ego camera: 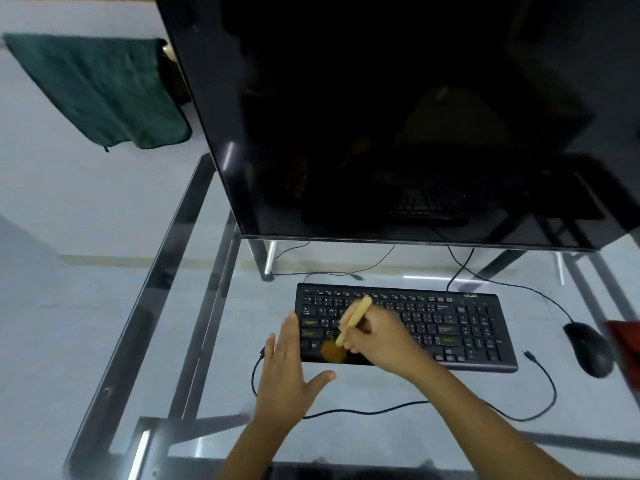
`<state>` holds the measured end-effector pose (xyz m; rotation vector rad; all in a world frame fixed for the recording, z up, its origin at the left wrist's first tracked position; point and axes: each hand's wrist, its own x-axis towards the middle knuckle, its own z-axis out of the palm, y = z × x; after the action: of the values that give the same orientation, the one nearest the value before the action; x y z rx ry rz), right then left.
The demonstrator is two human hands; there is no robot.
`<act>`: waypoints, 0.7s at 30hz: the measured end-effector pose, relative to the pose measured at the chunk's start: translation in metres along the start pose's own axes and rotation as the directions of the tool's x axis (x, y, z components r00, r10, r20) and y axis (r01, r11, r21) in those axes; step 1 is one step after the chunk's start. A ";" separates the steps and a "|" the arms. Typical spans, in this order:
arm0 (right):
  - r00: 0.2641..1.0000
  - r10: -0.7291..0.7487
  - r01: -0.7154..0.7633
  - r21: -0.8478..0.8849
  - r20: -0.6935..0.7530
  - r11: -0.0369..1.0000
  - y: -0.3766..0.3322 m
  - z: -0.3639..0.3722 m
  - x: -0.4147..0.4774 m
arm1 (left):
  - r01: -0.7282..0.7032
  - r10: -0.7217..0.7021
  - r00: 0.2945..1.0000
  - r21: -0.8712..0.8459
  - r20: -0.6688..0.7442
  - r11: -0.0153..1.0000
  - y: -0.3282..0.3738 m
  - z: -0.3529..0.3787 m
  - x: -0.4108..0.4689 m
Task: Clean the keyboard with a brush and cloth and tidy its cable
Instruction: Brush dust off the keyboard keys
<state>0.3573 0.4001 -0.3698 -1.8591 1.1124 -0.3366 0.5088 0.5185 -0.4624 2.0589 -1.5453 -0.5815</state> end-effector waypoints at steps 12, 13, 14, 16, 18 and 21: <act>0.860 0.161 -0.045 0.242 -0.485 0.969 0.008 -0.008 0.033 | 0.005 -0.005 1.000 0.097 -0.004 0.995 0.001 -0.002 0.000; 0.868 0.159 -0.008 0.307 -0.470 0.952 0.004 -0.005 0.037 | 0.008 -0.008 1.000 0.099 -0.003 0.995 0.002 -0.004 0.003; 0.914 0.138 -0.019 0.299 -0.382 0.954 -0.002 0.000 0.040 | 0.012 -0.012 1.000 0.086 -0.001 0.996 0.004 -0.006 0.005; 0.980 0.082 -0.047 0.192 -0.179 0.980 -0.012 0.014 0.044 | 0.024 -0.024 1.000 0.019 0.008 1.000 0.009 -0.009 0.010; 0.967 0.006 0.019 0.099 -0.255 0.995 -0.015 0.019 0.050 | 0.030 -0.027 0.999 -0.104 0.037 0.994 0.014 -0.012 0.014; 0.925 0.014 0.065 0.197 -0.379 0.978 -0.019 0.016 0.055 | 0.062 -0.039 0.995 -0.268 0.090 0.961 0.014 -0.012 0.019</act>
<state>0.4077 0.3683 -0.3745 -1.6630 1.2553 -0.8246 0.5106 0.4985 -0.4446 1.8906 -1.3748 -0.8589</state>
